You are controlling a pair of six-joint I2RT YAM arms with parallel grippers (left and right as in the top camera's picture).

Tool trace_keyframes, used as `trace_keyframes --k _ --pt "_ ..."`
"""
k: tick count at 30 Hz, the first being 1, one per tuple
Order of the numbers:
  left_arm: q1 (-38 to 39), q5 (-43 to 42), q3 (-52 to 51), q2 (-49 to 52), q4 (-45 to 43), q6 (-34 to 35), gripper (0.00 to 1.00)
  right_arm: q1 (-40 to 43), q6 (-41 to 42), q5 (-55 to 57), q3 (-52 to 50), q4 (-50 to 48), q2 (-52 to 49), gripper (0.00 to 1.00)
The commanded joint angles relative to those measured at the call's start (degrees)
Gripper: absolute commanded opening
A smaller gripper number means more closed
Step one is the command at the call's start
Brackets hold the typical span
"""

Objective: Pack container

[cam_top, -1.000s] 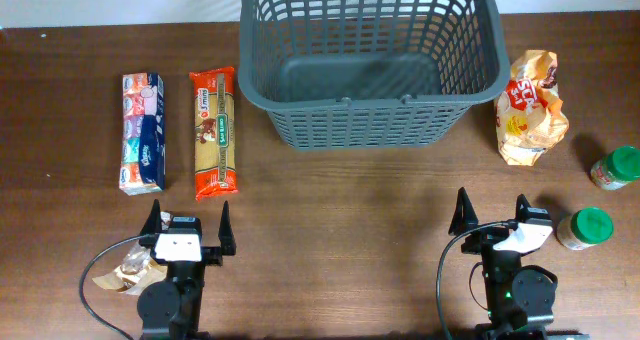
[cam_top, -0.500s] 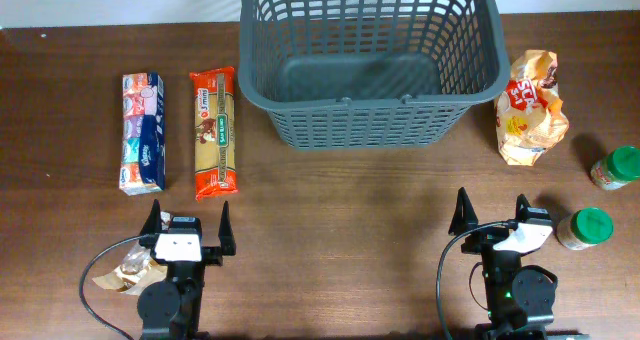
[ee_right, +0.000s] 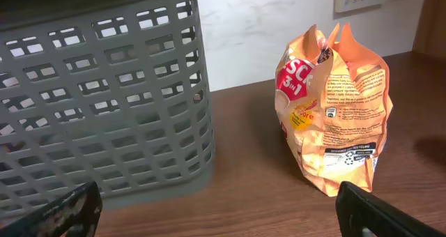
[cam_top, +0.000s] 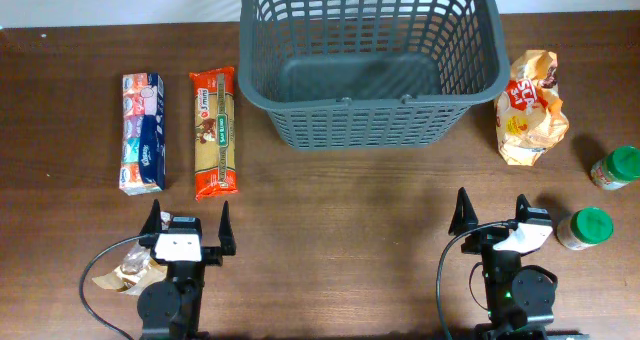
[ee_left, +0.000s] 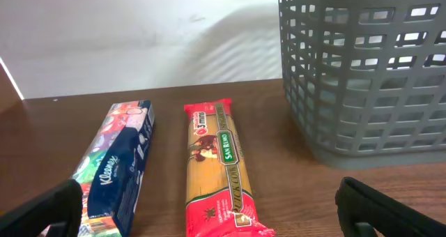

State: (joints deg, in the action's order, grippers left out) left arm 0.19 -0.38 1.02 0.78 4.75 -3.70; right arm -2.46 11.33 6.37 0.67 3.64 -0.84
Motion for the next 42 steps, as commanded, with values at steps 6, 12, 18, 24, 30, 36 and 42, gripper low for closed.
trace_keyframes --k 6,12,18,24,30,36,42 --pt "-0.3 -1.4 -0.5 -0.4 -0.1 0.7 0.99 -0.5 -0.5 0.0 -0.3 0.5 0.6 0.99" --pt "-0.3 -5.2 -0.5 -0.4 -0.7 4.8 0.99 -0.5 -0.4 -1.8 -0.3 0.7 0.4 0.99" --pt "-0.4 -11.1 -0.3 -0.4 -3.2 4.8 0.99 -0.5 4.6 -4.8 -0.3 -0.1 0.4 0.99" --pt "-0.4 -15.3 7.5 1.0 1.3 4.0 0.99 -0.5 7.1 -13.7 3.9 0.0 0.4 0.99" --pt "-0.4 -13.5 26.1 10.6 17.4 -7.7 0.99 -0.5 0.6 -12.5 16.4 4.6 -1.1 0.99" --pt "-0.3 -11.2 50.9 28.3 28.8 -9.2 0.99 -0.5 -2.5 -6.7 39.2 20.1 -12.7 0.99" --pt "-0.3 -17.1 73.5 44.0 44.7 -9.2 0.99 -0.5 -8.2 -5.6 69.7 42.9 -32.7 0.98"
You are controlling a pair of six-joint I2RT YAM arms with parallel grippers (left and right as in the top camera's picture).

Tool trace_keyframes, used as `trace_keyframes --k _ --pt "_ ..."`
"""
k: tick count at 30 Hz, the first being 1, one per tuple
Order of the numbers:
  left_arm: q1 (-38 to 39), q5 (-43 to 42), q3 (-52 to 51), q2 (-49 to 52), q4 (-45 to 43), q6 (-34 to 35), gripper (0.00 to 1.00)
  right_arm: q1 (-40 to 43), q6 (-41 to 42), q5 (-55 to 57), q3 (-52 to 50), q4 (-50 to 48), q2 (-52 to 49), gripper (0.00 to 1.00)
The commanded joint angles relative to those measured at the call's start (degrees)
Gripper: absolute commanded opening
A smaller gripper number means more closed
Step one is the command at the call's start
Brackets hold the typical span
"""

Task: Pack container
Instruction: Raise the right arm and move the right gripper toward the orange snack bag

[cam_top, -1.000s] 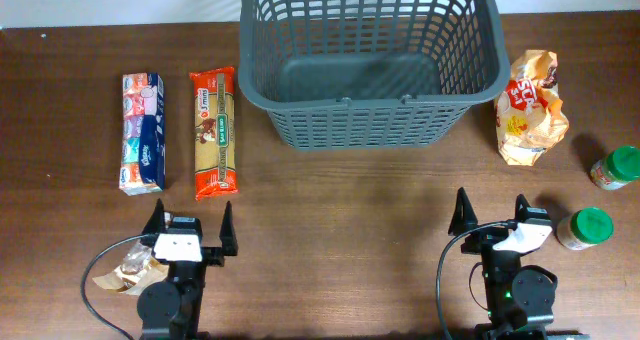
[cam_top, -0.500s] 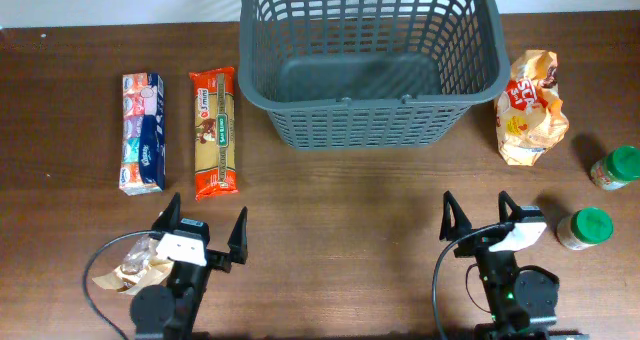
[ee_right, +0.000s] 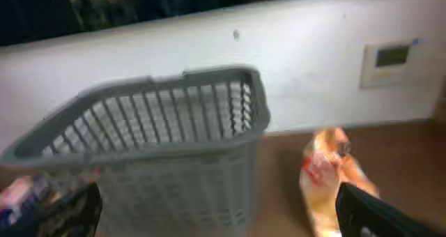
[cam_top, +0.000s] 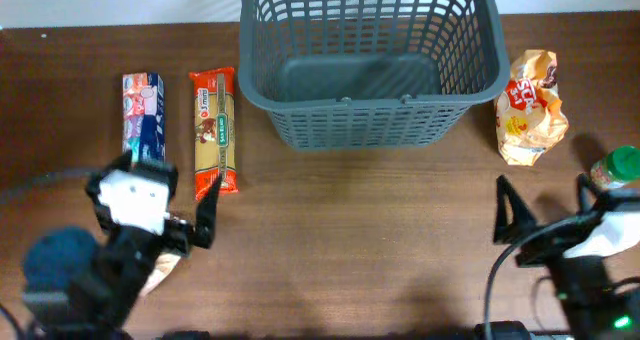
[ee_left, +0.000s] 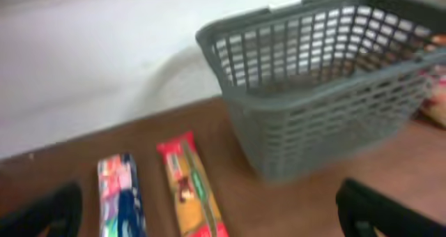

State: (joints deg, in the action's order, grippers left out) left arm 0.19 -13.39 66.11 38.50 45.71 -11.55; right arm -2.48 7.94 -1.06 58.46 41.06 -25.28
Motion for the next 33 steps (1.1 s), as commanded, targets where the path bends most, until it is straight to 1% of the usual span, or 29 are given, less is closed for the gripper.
trace_keyframes --k 1,2,3,6,9,13,15,17,18,19,22,23,26,29,30,33 --pt "-0.3 -6.3 10.3 7.8 4.7 -1.4 0.99 -0.5 -5.9 1.8 18.5 10.8 -12.4 0.99" --pt "-0.3 -8.1 11.4 8.7 5.3 -1.4 0.99 -0.5 -6.2 1.8 22.2 13.8 -14.7 0.99" --pt "-0.3 -10.5 12.4 9.7 5.8 -1.4 0.99 -0.5 -6.2 1.4 28.0 18.1 -18.3 0.99" --pt "-0.3 -16.7 12.6 10.7 7.1 -1.4 0.99 -0.5 -6.0 -4.1 40.3 27.2 -25.8 0.99" --pt "-0.3 -17.9 12.6 11.1 9.1 -1.4 0.99 -0.5 -6.0 -4.8 45.3 31.5 -29.7 0.99" --pt "-0.3 -17.9 12.6 11.0 10.9 -1.4 0.99 -0.5 -6.0 -3.9 46.1 32.2 -31.9 0.99" --pt "-0.3 -15.6 12.6 11.1 11.0 -1.0 0.99 -0.5 -4.5 1.0 46.1 32.0 -32.5 0.99" --pt "-0.3 -11.2 12.7 11.3 11.3 4.0 0.99 -0.5 2.4 11.1 46.5 32.6 -33.5 0.99" --pt "-0.3 -9.2 13.6 11.8 13.0 5.8 0.99 -0.4 4.8 16.9 47.5 33.7 -34.9 0.99" --pt "-0.3 -9.2 14.3 12.2 14.3 5.7 0.99 -0.4 4.7 18.3 48.7 34.5 -36.2 0.99" --pt "-0.3 -7.5 18.5 14.9 20.6 5.5 0.99 -0.4 4.3 20.5 54.8 38.9 -41.6 0.99" --pt "-0.3 -4.5 22.1 17.0 25.5 5.4 0.99 -0.4 4.3 21.3 59.8 42.2 -45.6 0.99" --pt "-0.3 0.1 28.3 20.4 33.3 5.4 0.99 0.3 4.6 21.2 69.6 48.5 -53.6 0.99" --pt "-0.3 0.5 30.4 21.7 35.8 5.5 0.99 3.2 4.7 21.0 78.2 53.6 -60.9 0.99" --pt "-0.3 0.6 30.4 21.7 36.3 5.5 0.99 5.2 6.4 20.8 80.9 55.0 -63.6 0.99" --pt "-0.3 0.6 30.4 21.8 37.4 5.5 0.99 11.0 9.1 16.2 83.0 55.4 -67.5 0.99"
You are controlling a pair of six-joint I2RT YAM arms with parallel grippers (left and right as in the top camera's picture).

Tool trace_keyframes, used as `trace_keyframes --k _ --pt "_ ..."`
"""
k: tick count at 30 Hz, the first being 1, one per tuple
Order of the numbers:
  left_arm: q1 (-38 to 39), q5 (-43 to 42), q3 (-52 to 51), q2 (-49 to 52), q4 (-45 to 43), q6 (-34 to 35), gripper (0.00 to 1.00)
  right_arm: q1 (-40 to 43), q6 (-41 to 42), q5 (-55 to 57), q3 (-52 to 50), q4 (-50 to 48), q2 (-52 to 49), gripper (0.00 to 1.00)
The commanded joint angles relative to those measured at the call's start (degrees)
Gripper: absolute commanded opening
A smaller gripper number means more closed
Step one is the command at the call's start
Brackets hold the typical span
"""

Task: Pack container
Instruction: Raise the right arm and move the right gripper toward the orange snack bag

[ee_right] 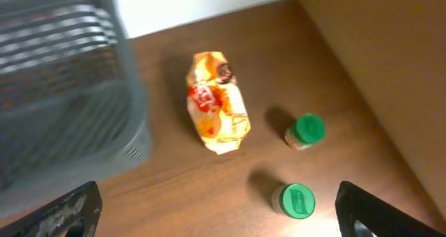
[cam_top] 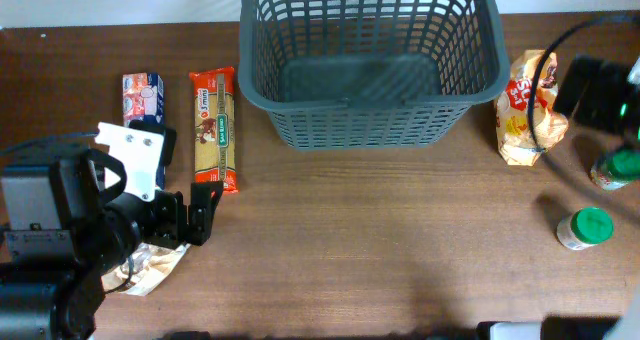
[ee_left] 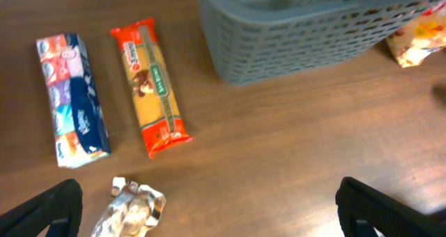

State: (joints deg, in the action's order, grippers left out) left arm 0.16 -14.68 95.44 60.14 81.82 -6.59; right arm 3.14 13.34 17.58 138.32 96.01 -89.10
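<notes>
An empty grey basket (cam_top: pixel 370 120) stands at the back middle of the table. To its left lie a tissue pack (ee_left: pixel 72 97) and a red pasta pack (ee_left: pixel 151 86). A crumpled foil packet (ee_left: pixel 131 209) lies nearer the front. An orange snack bag (ee_right: pixel 216 104) and two green-lidded jars (ee_right: pixel 305 131) (ee_right: pixel 294 200) are right of the basket. My left gripper (ee_left: pixel 209 212) hangs open high over the left front, nothing in it. Above the right side my right gripper (ee_right: pixel 216 212) is open and holds nothing.
A white wall runs behind the table. The table's right edge lies just beyond the jars. Bare brown tabletop (cam_top: pixel 400 240) stretches in front of the basket. A black cable (cam_top: pixel 545 70) from the right arm hangs over the snack bag.
Both arms are higher, and their wrist cameras now look down on the table. The right arm has moved to the back right, above the snack bag. Both grippers still hold nothing.
Both grippers first sat low at the front edge, open, facing the packs and the basket. Then they were lifted, the left one over the foil packet. Now both hang high, open and holding nothing, and no object has moved.
</notes>
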Motion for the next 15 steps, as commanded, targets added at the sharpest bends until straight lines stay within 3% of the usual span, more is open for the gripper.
trace_keyframes --k 1,10,15 --pt "-0.3 1.9 1.0 0.2 2.5 0.5 0.99 7.5 4.0 -4.9 3.1 0.0 -4.7 0.99" --pt "-0.3 1.9 1.0 0.2 5.9 0.5 0.99 17.9 3.0 -9.7 3.1 -1.9 -13.8 0.99" --pt "-0.3 1.9 1.0 0.2 6.3 0.5 0.99 17.5 -11.5 -19.8 2.9 -3.1 -17.8 0.99"
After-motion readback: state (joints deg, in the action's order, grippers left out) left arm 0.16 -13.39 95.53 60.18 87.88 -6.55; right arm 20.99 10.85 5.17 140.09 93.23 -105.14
